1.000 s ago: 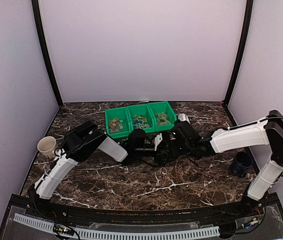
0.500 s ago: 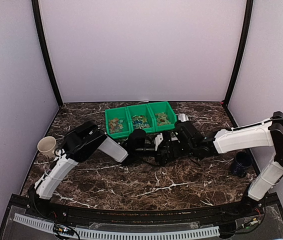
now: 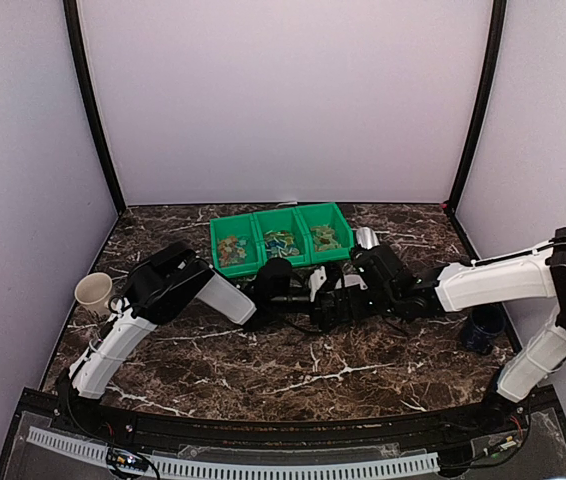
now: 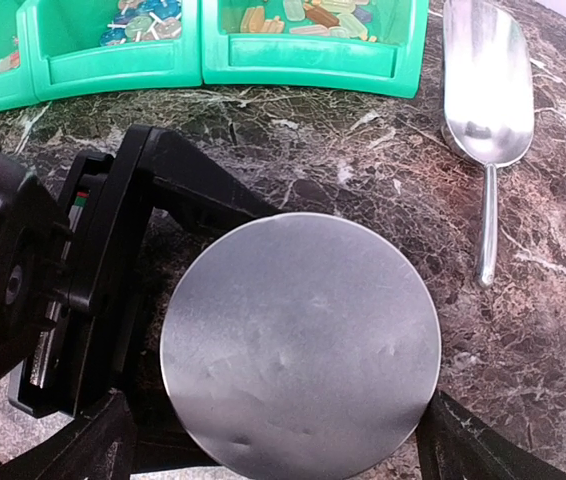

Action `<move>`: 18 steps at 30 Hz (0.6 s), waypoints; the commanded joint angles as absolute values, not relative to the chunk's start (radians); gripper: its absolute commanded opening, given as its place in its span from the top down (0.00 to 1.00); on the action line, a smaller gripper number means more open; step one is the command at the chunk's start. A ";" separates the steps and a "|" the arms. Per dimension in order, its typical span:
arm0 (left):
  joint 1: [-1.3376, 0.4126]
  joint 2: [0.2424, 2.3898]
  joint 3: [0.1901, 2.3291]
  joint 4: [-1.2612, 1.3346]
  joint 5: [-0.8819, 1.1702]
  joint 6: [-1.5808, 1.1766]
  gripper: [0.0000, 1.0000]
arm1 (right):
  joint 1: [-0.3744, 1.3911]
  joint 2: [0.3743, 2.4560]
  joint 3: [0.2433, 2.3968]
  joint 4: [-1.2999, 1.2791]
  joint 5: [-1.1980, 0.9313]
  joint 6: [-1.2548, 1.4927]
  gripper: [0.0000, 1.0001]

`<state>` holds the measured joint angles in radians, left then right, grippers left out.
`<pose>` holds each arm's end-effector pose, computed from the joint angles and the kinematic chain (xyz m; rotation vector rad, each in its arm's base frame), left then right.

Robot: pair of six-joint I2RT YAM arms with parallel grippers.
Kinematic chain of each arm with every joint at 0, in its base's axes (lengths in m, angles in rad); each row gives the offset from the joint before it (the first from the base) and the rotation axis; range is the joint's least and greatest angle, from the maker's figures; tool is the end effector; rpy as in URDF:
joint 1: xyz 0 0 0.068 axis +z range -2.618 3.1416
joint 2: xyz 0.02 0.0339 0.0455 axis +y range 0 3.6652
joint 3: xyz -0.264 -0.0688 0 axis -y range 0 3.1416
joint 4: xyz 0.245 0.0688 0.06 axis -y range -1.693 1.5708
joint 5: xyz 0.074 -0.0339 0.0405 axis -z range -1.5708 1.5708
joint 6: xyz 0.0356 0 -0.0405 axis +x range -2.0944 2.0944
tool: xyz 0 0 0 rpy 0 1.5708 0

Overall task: Pack the candies
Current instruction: Place the box lid on the packing bottle.

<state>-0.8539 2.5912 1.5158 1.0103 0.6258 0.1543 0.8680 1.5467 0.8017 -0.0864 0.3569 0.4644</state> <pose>0.3239 -0.4034 0.0579 1.2383 1.2065 -1.0342 0.2078 0.2260 0.1761 -0.3089 2.3265 0.2287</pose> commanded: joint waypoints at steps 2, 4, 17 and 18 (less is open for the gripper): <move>-0.856 2.723 1.445 0.696 0.534 0.296 0.13 | 0.879 1.517 0.788 -0.045 0.231 0.405 0.02; -0.857 2.722 1.445 0.695 0.535 0.297 0.13 | 0.879 1.514 0.786 -0.046 0.209 0.393 0.03; -0.856 2.721 1.447 0.694 0.533 0.302 0.13 | 0.920 1.523 0.791 -0.090 0.119 0.365 0.02; -0.857 2.722 1.447 0.693 0.532 0.302 0.13 | 0.925 1.520 0.790 -0.093 0.114 0.365 0.02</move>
